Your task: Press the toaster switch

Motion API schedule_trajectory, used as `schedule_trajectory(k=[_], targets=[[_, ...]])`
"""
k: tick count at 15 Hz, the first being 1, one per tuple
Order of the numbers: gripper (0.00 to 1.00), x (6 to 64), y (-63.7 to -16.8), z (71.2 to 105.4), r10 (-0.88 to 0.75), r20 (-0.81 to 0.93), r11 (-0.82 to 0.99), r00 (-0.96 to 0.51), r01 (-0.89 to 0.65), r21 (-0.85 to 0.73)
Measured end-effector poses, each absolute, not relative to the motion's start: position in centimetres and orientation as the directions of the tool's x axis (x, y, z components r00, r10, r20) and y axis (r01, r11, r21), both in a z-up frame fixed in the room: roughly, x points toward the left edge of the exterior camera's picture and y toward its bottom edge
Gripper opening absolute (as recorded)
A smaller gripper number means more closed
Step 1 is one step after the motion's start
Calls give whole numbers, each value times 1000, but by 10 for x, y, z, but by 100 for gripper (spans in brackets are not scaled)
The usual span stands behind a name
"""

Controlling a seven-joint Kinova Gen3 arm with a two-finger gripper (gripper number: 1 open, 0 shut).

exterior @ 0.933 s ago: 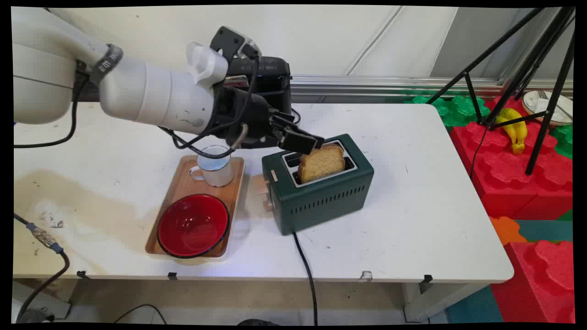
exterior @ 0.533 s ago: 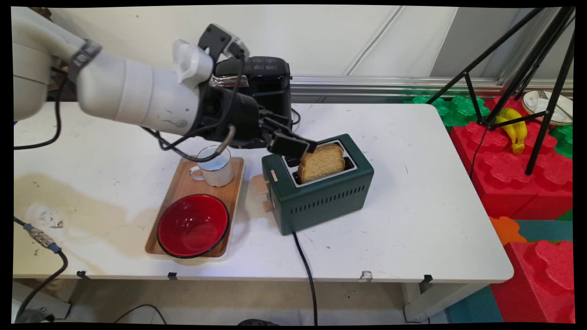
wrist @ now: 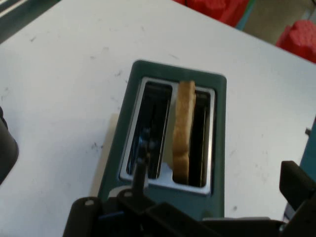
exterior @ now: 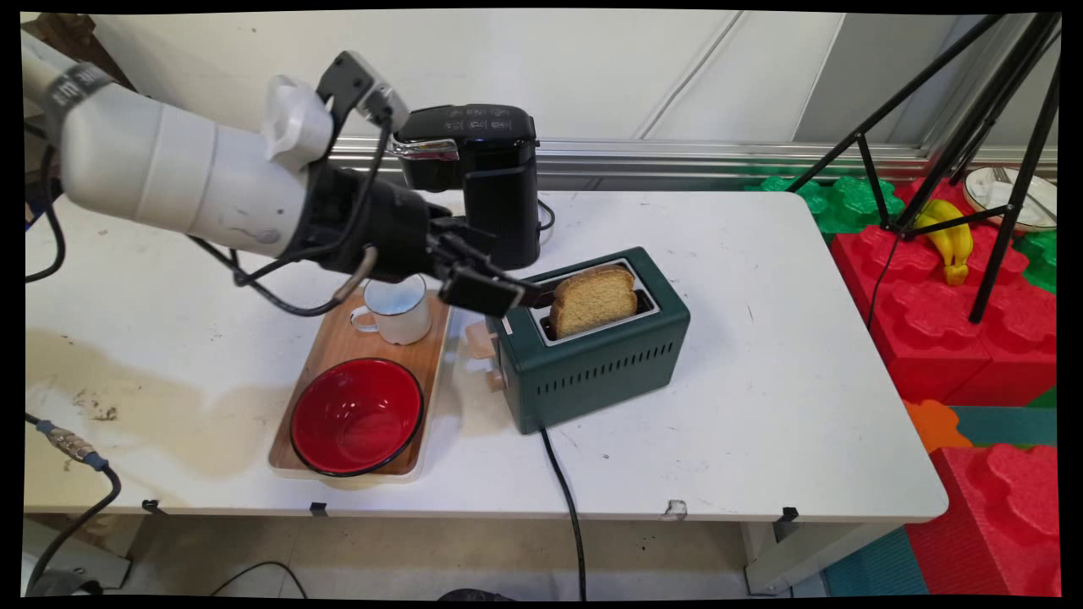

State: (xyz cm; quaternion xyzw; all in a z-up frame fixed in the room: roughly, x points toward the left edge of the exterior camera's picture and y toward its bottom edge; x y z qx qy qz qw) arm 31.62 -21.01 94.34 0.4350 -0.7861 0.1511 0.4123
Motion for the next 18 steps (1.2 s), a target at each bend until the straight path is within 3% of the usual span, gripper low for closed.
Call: schedule_trajectory(k=[15,16,18], targets=[[100,347,-209,937,-544,699,669,-464,-743,27],[0,348,-209,936,-545,695,670,-468,-742,26],[0,349,-209,934,-547,691,673,-473,-739,27]])
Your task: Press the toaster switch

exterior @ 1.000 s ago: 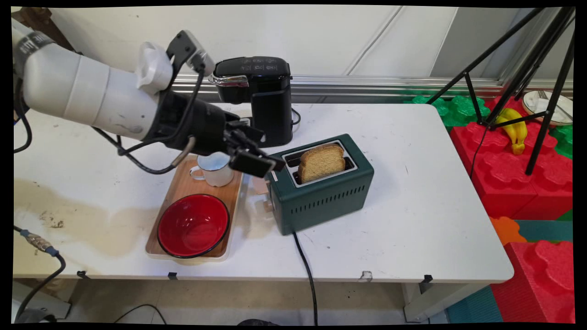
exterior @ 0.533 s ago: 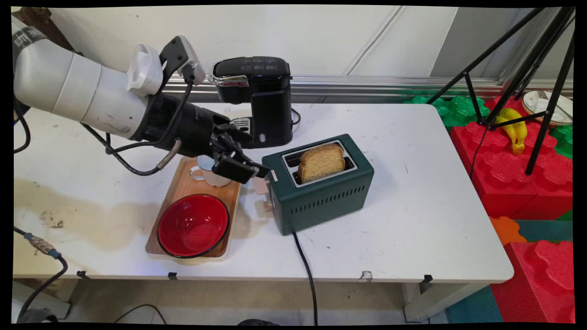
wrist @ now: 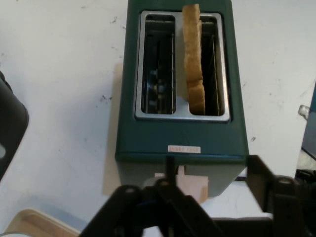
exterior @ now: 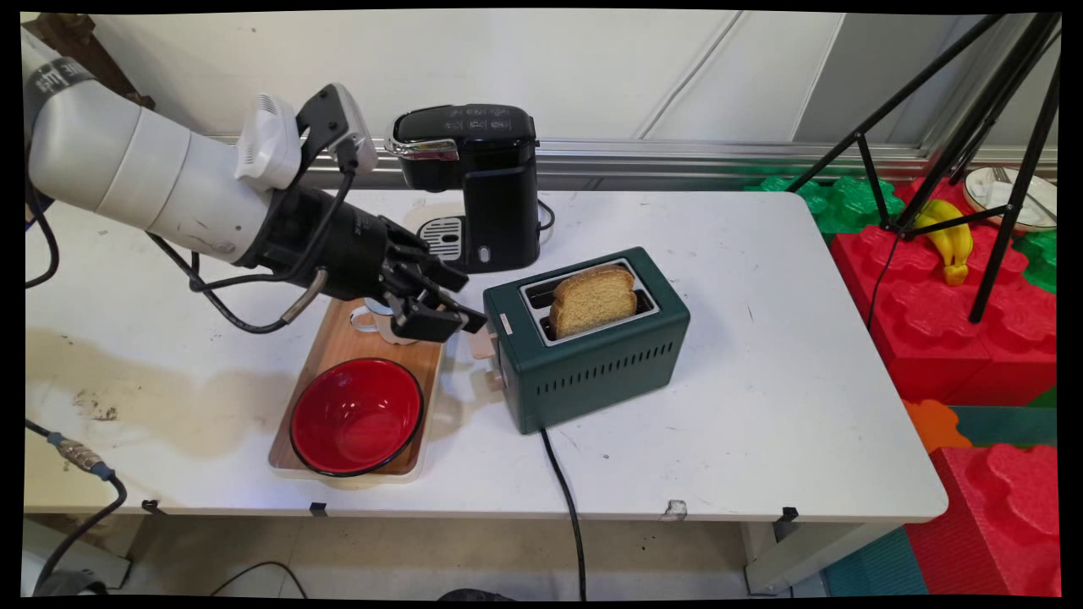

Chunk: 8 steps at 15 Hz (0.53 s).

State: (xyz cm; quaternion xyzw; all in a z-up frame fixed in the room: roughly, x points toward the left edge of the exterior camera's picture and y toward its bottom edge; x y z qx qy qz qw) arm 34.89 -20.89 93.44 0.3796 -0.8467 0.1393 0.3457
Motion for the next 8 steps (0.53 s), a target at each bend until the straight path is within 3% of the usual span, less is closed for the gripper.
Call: schedule_trajectory(k=[8], targets=[[0,355,-212,919,-558,669,680,-492,-732,28]])
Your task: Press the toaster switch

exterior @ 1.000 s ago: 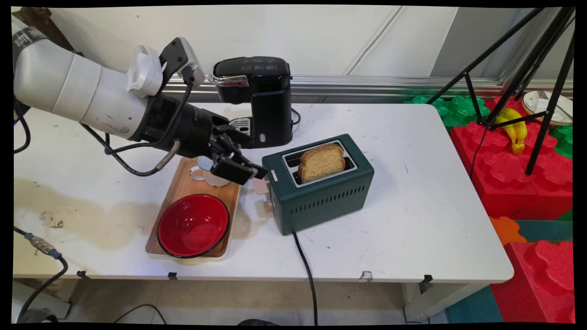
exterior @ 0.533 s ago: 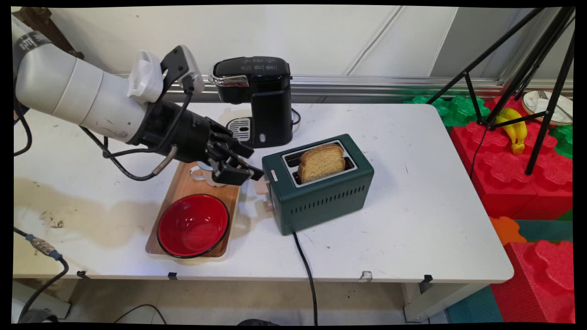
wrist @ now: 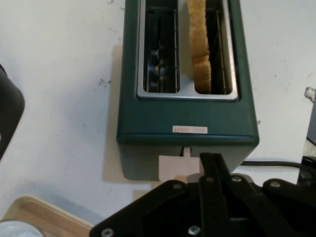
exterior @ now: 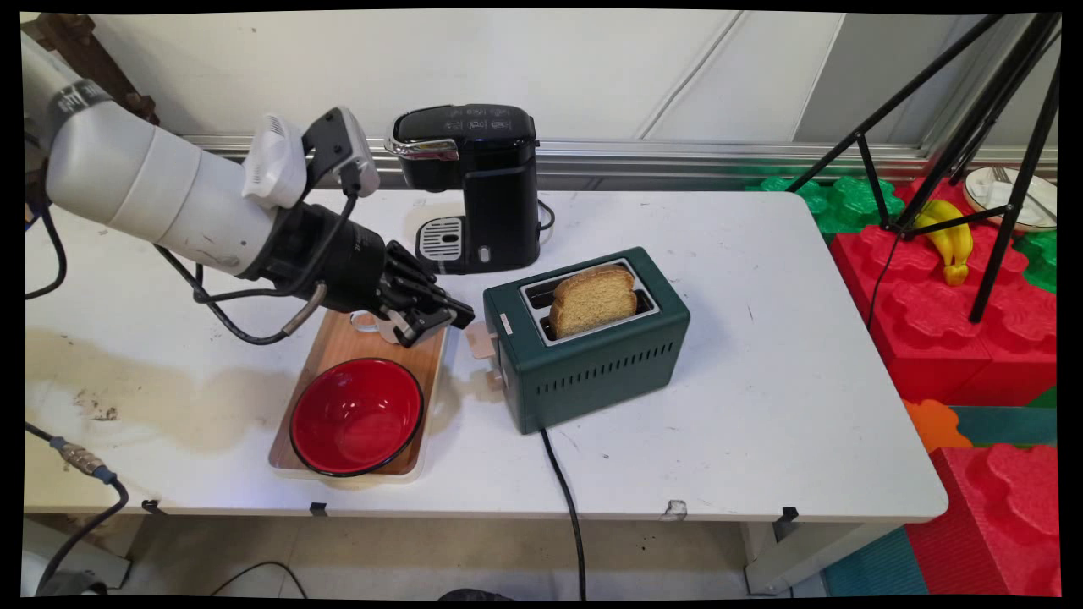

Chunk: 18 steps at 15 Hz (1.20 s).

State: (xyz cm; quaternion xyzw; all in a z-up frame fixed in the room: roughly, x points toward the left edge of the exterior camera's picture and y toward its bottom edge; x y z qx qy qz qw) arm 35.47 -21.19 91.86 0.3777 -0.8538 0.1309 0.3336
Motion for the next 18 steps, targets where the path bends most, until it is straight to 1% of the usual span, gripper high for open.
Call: schedule_trajectory(k=[18], targets=[[0,350,-232,868,-596,662,652,-456,-756,66]])
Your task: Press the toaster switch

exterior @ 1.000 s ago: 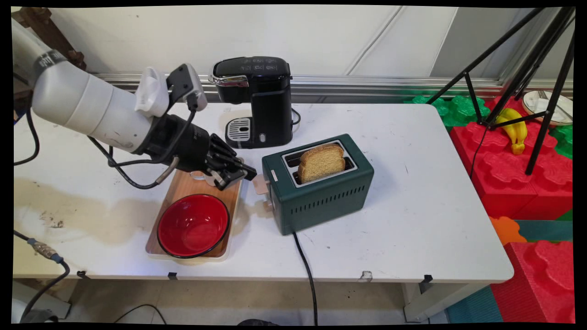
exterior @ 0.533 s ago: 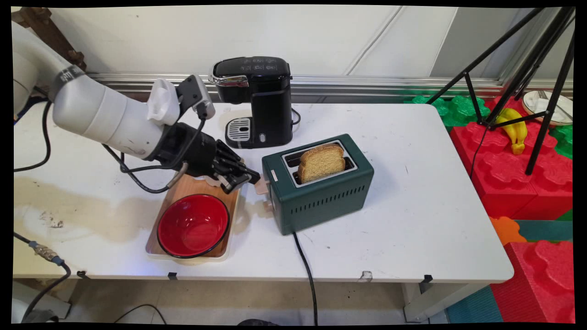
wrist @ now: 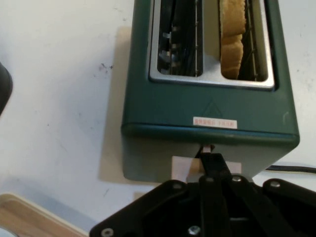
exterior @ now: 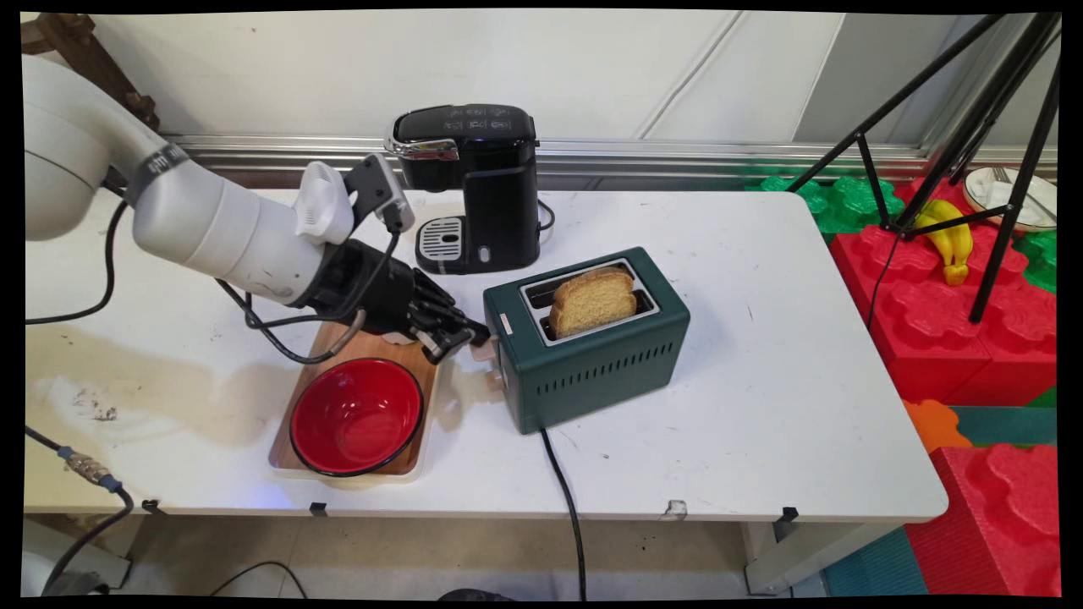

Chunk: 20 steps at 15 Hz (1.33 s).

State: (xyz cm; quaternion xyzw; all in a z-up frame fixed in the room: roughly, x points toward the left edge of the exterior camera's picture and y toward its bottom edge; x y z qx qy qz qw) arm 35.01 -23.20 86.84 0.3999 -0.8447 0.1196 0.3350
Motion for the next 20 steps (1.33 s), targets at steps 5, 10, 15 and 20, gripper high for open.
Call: schedule_trajectory(k=[5,10,15,20], targets=[[0,349,-234,855,-611,651,645,-450,-760,80],[0,348,-234,844,-623,642,640,-447,-763,91],[0,347,-234,836,-633,633,637,-446,-764,98],[0,347,-233,831,-637,628,636,-447,-765,100]])
